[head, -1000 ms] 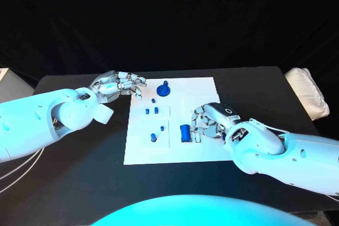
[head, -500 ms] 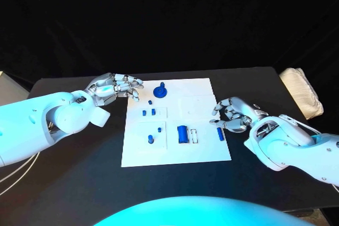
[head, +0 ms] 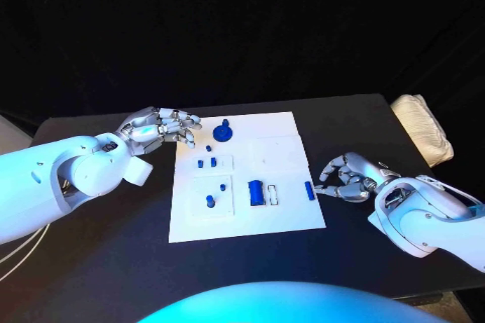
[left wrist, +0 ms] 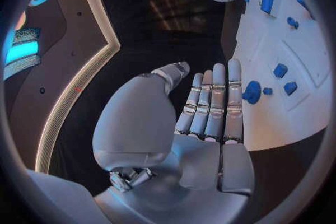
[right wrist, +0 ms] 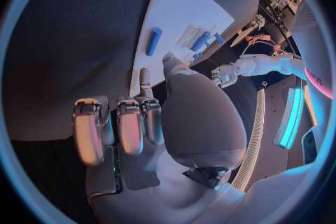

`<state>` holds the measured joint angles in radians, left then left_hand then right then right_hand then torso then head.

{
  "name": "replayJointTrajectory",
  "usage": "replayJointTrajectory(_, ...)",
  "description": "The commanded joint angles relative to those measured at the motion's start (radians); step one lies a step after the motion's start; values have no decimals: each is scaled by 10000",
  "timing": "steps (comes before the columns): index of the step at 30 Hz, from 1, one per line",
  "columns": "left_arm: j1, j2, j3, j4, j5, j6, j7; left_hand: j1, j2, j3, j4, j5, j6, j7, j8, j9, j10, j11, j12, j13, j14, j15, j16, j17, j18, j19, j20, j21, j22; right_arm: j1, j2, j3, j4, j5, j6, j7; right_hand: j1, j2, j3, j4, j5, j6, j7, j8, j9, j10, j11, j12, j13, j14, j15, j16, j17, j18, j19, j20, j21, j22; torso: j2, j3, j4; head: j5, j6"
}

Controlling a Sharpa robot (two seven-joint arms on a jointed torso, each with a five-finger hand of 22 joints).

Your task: Assemble the parts on the task board

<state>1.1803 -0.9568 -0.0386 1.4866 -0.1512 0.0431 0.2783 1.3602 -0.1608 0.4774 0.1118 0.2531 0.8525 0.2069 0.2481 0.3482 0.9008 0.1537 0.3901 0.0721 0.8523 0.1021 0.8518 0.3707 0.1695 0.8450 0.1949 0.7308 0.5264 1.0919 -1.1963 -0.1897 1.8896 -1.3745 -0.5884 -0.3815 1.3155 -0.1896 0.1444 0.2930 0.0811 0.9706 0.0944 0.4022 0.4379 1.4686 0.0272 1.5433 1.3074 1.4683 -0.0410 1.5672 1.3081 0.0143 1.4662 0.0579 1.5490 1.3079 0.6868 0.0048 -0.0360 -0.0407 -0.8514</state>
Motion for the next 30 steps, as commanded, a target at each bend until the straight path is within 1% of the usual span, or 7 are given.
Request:
replayJointTrajectory(1,-8,-13,4,38,27,40,151,31,54,48,15,17,46,-23,44,5,-57,31,-48,7,-57,-22,41,-8,119,15,-5,-24,15,-75,97,-1,-27,-757,355,-543,-155,29,-87,13,85,108,11,-25,-24,819,-75,-19,2417,1025,-54,36,2627,-105,997,14,26,2578,-5,16,-25,-39,0)
replayJointTrajectory(4,-11,-16,4,38,27,48,154,31,54,48,15,17,46,-23,44,5,-57,31,-48,7,-57,-22,41,-8,119,15,-5,-24,15,-124,230,-4,-104,-817,343,-646,-298,60,-144,14,159,164,-10,-34,-48,839,-94,8,2437,1025,-71,36,2627,-107,1000,-2,37,2581,-22,0,4,-85,-15)
replayJointTrajectory(7,-15,-15,4,38,26,47,147,37,58,52,14,17,51,-27,48,6,-57,30,-48,7,-57,-23,42,-9,119,16,-5,-23,16,-191,397,-5,-196,-809,337,-692,-350,88,-158,11,190,219,-30,-23,-56,877,-109,62,2477,1025,-83,36,2627,-111,1006,-13,57,2586,-20,-16,33,-118,16)
replayJointTrajectory(13,-21,-29,4,27,26,44,143,37,58,52,14,17,51,-27,48,6,-57,30,-48,7,-57,-23,42,-9,119,16,-5,-23,16,-342,671,-5,-326,-793,290,-728,-374,157,-139,4,243,279,-54,-13,-67,904,-131,101,2506,1025,-102,36,2627,-119,1016,-28,98,2597,-3,-5,13,-92,1)
replayJointTrajectory(20,-24,-42,4,10,26,51,133,37,58,52,14,17,51,-27,48,6,-57,30,-48,7,-57,-23,42,-9,119,16,-5,-23,16,-414,862,-4,-517,-838,342,-742,-242,229,-42,-28,343,339,-91,-18,-97,909,-165,106,2510,1025,-134,36,2627,-121,1018,-57,104,2599,-2,-18,13,-54,-44)
replayJointTrajectory(28,-26,-52,4,-4,26,75,121,37,58,52,14,17,51,-27,48,6,-57,30,-48,7,-57,-23,42,-9,119,16,-5,-23,16,-436,1016,-4,-778,-1038,580,-837,-30,211,55,-41,447,396,-121,-16,-123,917,-194,117,2519,1025,-161,36,2627,-123,1020,-84,114,2602,-16,-18,73,-50,-108)
replayJointTrajectory(30,-27,-57,4,-8,26,78,116,37,58,52,14,17,51,-27,48,6,-57,30,-48,7,-57,-23,42,-9,119,16,-5,-23,16,-438,1045,-4,-819,-1114,626,-868,-22,206,58,-43,449,398,-122,-16,-124,921,-195,123,2523,1025,-161,36,2627,-126,1024,-85,129,2605,-16,-17,68,-51,-111)
